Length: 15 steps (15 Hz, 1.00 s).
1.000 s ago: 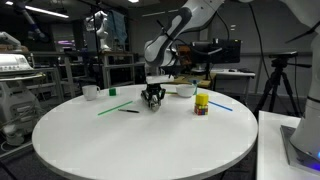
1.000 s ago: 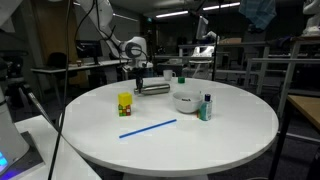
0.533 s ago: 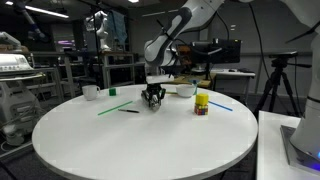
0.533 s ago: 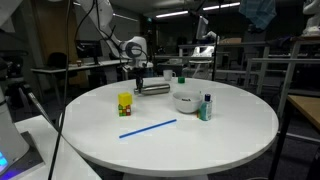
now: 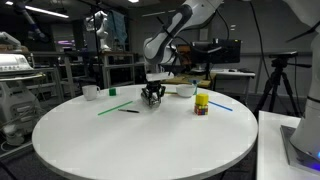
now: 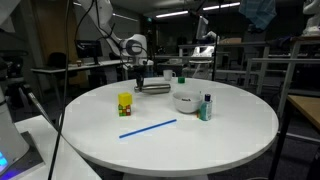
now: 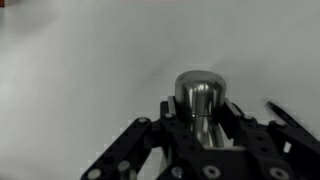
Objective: Set the metal bottle upright on the table
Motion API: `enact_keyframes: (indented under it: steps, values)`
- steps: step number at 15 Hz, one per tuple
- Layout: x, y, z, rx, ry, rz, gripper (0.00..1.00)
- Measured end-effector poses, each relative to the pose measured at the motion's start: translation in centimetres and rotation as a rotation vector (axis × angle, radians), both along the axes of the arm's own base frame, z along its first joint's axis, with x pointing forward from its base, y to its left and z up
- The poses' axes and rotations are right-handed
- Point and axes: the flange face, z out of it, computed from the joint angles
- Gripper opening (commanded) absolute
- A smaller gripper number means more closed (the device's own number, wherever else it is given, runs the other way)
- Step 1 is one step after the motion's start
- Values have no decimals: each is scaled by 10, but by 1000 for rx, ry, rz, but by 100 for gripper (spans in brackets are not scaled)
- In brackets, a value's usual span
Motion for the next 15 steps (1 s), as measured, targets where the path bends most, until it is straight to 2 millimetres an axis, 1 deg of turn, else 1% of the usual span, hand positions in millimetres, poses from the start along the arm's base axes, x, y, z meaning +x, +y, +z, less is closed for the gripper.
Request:
enact_keyframes:
  steps: [3, 9, 11, 13, 15]
  values:
    - [4, -3, 16, -11, -26, 6, 21]
    - [18, -19, 74, -49, -121, 18, 21]
    - [21, -23, 90, -59, -147, 19, 21]
    - [23, -26, 100, -67, -163, 21, 21]
    - [24, -26, 104, -79, -171, 31, 21]
